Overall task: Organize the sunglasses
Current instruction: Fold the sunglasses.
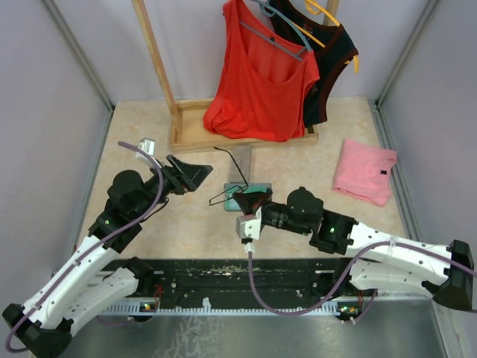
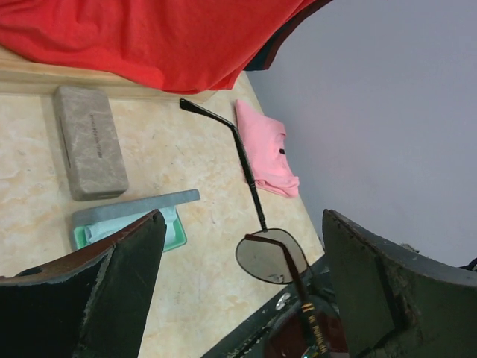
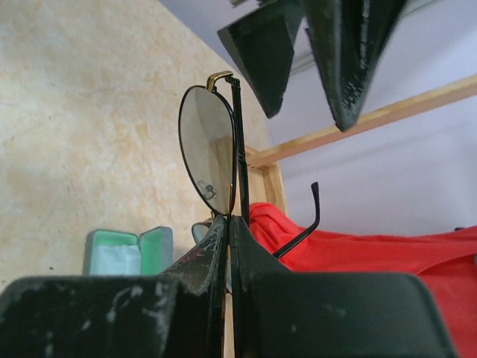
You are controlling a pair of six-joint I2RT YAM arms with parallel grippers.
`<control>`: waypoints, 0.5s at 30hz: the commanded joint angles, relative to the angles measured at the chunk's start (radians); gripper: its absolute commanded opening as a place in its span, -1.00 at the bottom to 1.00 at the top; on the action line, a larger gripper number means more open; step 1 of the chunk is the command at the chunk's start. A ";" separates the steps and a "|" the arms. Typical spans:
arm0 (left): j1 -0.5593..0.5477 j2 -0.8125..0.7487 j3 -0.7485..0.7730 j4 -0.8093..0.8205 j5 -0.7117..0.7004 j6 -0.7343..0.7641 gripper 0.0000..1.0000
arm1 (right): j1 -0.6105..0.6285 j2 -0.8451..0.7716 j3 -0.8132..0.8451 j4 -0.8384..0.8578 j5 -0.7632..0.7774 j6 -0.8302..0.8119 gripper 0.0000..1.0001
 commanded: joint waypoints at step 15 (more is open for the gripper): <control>0.000 0.162 -0.003 0.184 0.237 -0.099 0.72 | 0.224 0.126 0.060 0.075 0.282 -0.369 -1.00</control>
